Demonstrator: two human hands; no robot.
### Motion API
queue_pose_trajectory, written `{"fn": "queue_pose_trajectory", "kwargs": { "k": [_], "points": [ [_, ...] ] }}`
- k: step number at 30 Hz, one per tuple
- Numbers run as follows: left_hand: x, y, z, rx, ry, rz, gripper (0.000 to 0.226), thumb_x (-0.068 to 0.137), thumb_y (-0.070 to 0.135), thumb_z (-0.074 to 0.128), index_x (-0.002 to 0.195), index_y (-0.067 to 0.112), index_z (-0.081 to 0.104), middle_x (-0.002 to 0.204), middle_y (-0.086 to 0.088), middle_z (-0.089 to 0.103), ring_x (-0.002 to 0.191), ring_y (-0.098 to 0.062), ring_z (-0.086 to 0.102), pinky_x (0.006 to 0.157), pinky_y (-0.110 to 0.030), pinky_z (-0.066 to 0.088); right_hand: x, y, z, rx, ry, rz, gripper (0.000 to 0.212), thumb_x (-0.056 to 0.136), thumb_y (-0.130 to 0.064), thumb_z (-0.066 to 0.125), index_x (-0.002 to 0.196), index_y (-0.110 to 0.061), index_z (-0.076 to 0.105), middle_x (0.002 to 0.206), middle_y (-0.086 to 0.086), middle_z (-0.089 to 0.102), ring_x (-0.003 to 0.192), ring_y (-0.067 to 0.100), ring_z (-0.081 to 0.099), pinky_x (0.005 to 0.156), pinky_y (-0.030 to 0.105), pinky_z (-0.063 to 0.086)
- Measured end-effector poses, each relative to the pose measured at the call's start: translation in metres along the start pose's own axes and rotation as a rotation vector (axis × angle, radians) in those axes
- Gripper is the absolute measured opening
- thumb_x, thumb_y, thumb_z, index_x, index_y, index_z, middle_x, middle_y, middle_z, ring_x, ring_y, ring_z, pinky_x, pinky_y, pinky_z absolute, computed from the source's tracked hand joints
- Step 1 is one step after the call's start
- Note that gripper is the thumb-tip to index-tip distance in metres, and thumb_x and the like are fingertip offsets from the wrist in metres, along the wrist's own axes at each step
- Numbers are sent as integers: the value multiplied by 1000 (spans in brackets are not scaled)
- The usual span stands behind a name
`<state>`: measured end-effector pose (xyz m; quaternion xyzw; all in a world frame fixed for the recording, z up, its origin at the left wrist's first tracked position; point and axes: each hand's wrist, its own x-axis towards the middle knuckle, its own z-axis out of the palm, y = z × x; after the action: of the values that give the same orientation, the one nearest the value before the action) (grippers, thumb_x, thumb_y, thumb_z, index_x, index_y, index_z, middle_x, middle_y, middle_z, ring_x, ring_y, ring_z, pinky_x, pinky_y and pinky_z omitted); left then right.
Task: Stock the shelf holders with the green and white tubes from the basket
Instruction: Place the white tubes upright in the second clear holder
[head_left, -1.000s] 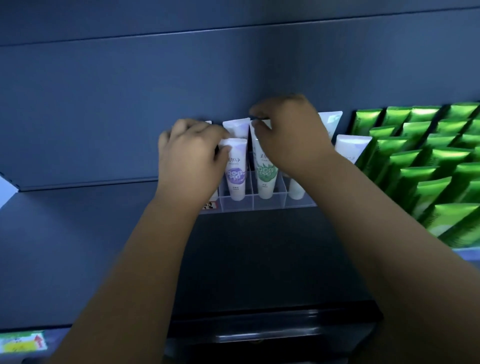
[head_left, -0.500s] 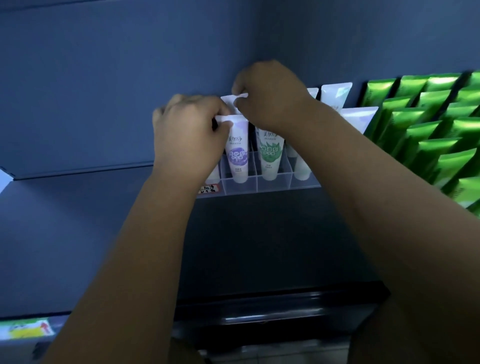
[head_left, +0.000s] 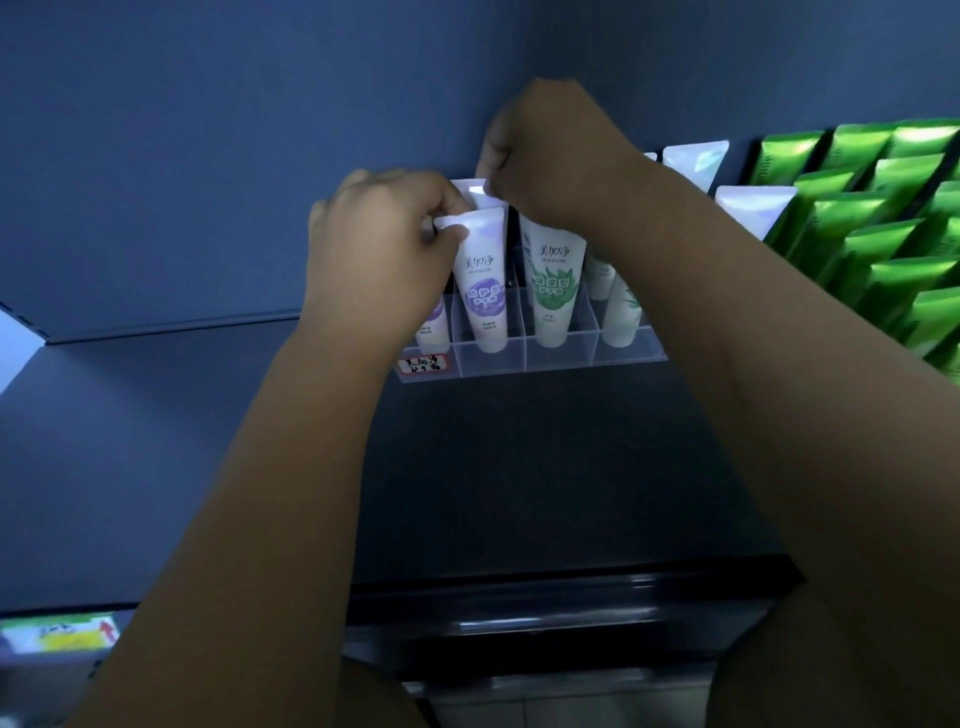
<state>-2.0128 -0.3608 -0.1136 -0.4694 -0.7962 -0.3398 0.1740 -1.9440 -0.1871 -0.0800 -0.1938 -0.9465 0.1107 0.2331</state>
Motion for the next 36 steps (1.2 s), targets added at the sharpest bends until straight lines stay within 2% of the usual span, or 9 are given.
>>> {"fn": "queue_pose_trajectory", "kwargs": {
  "k": [6, 15, 21, 25, 36],
  "points": [
    [0, -2, 0, 1, -1, 2, 12, 85, 24, 65, 93, 26, 74, 92, 6, 73, 101, -28, 59, 88, -50, 50, -1, -1, 1, 3, 4, -29, 24, 83, -4, 63, 90, -19, 80, 96, 1, 77, 92, 17, 70, 86, 28, 55],
    [-1, 2, 3, -35, -7, 19, 19, 85, 21, 62, 97, 31, 74, 87, 7, 70, 98, -26, 59, 86, -50, 50, 1, 0, 3, 9, 12, -31, 31, 82, -2, 57, 94, -19, 79, 100, 0, 77, 96, 17, 70, 88, 31, 56],
    [0, 4, 4, -72, -20, 10, 23, 84, 18, 62, 95, 35, 74, 79, 16, 63, 97, -23, 59, 86, -50, 51, -1, 2, 3, 42, 7, -17, 33, 81, -2, 56, 95, -22, 79, 98, -3, 76, 94, 15, 68, 84, 28, 54],
    [1, 2, 3, -95, -2, -20, 18, 84, 21, 64, 91, 34, 74, 80, 10, 69, 96, -22, 60, 87, -49, 51, -2, 3, 2, 58, 9, -9, 32, 81, -3, 56, 94, -22, 79, 98, -3, 76, 94, 14, 68, 85, 28, 54],
    [5, 1, 4, -102, 6, -41, 20, 83, 17, 62, 87, 33, 74, 75, 5, 69, 87, -23, 61, 84, -49, 51, -4, 1, 0, 27, -11, -8, 32, 84, -4, 55, 98, -23, 78, 104, -4, 75, 100, 17, 67, 89, 32, 55]
  ]
}}
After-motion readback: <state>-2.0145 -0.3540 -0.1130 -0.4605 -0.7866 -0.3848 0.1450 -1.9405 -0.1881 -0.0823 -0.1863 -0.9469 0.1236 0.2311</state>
